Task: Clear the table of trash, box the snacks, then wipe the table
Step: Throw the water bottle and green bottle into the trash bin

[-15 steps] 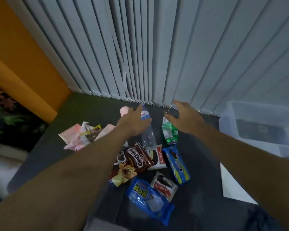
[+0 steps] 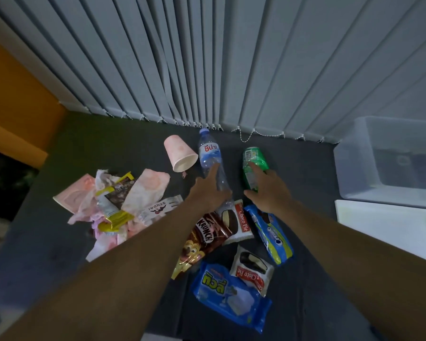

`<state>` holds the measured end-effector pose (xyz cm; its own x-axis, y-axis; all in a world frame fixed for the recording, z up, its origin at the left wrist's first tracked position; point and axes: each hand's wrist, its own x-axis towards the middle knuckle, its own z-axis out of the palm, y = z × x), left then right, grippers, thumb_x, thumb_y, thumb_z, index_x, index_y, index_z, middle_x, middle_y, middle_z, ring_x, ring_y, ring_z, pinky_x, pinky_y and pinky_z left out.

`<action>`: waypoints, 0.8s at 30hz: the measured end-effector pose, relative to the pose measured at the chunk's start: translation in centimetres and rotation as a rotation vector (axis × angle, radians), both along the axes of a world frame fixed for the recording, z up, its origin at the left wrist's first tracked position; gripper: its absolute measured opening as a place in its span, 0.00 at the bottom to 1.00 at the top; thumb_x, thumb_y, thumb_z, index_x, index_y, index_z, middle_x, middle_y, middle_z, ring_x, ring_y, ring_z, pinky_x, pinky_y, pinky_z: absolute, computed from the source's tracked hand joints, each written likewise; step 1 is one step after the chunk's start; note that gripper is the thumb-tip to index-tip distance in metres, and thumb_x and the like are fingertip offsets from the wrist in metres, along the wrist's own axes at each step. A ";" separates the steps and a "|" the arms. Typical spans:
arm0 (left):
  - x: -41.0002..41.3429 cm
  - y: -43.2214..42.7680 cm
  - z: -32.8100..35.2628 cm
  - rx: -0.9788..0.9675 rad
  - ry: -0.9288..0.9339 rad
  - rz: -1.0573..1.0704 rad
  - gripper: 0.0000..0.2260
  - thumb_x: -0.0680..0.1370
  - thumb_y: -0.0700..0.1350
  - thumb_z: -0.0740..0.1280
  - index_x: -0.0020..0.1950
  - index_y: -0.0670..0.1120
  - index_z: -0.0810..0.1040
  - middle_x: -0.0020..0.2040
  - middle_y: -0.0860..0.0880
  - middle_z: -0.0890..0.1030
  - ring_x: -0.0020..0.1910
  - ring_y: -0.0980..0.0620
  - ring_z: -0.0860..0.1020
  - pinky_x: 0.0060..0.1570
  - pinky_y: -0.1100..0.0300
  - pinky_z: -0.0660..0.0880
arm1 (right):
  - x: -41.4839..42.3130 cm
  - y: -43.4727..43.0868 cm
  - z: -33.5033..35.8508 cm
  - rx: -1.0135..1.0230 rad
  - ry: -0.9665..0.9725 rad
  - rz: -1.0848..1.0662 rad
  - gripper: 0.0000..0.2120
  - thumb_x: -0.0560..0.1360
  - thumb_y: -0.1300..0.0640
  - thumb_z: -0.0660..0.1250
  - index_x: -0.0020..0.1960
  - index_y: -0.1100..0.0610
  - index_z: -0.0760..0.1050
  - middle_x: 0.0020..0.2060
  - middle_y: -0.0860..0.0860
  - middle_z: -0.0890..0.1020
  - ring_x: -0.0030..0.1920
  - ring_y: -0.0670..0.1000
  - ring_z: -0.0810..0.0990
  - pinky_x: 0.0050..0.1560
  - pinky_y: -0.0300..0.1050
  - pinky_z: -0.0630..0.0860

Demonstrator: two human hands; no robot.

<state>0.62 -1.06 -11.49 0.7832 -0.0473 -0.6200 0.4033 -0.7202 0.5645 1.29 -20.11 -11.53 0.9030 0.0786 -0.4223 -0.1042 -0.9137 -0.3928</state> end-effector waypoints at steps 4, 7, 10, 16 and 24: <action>0.2 0.0 -0.7 -0.102 0.004 0.080 0.42 0.70 0.52 0.71 0.77 0.68 0.49 0.69 0.38 0.70 0.58 0.38 0.78 0.52 0.52 0.80 | -0.1 -0.1 -0.9 0.009 -0.014 -0.037 0.36 0.76 0.52 0.71 0.78 0.43 0.55 0.66 0.61 0.67 0.61 0.63 0.73 0.59 0.55 0.76; 0.2 0.0 -0.7 -0.137 -0.012 0.107 0.39 0.73 0.46 0.71 0.76 0.67 0.53 0.68 0.38 0.68 0.56 0.39 0.77 0.47 0.55 0.78 | -0.1 -0.1 -0.9 0.054 -0.008 -0.062 0.33 0.77 0.54 0.69 0.77 0.46 0.58 0.65 0.61 0.68 0.58 0.63 0.76 0.53 0.51 0.77; -0.2 0.0 -0.3 -0.166 -0.044 0.104 0.37 0.75 0.46 0.70 0.76 0.67 0.53 0.65 0.40 0.67 0.48 0.47 0.75 0.40 0.61 0.74 | -0.2 -0.1 -0.3 0.082 -0.057 -0.072 0.31 0.77 0.54 0.66 0.77 0.50 0.60 0.63 0.60 0.71 0.56 0.60 0.76 0.53 0.53 0.78; -1.9 -0.3 3.2 -0.159 -0.167 0.117 0.46 0.71 0.52 0.70 0.77 0.71 0.42 0.67 0.39 0.72 0.56 0.41 0.79 0.54 0.50 0.79 | -1.1 -1.0 2.8 0.170 -0.219 -0.046 0.29 0.77 0.57 0.65 0.77 0.54 0.62 0.64 0.57 0.74 0.60 0.57 0.75 0.56 0.53 0.76; -6.7 0.1 8.3 -0.122 -0.389 0.246 0.45 0.74 0.45 0.71 0.81 0.59 0.44 0.66 0.43 0.73 0.57 0.45 0.79 0.52 0.50 0.81 | -3.2 -1.1 8.2 0.300 -0.363 0.140 0.30 0.77 0.61 0.65 0.77 0.57 0.62 0.66 0.58 0.74 0.59 0.55 0.76 0.56 0.49 0.77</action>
<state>-6.11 -0.91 -3.20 0.9532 0.1146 -0.2799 0.2956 -0.5489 0.7819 -1.87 -21.22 -3.36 0.9598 0.2798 -0.0220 0.2043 -0.7504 -0.6286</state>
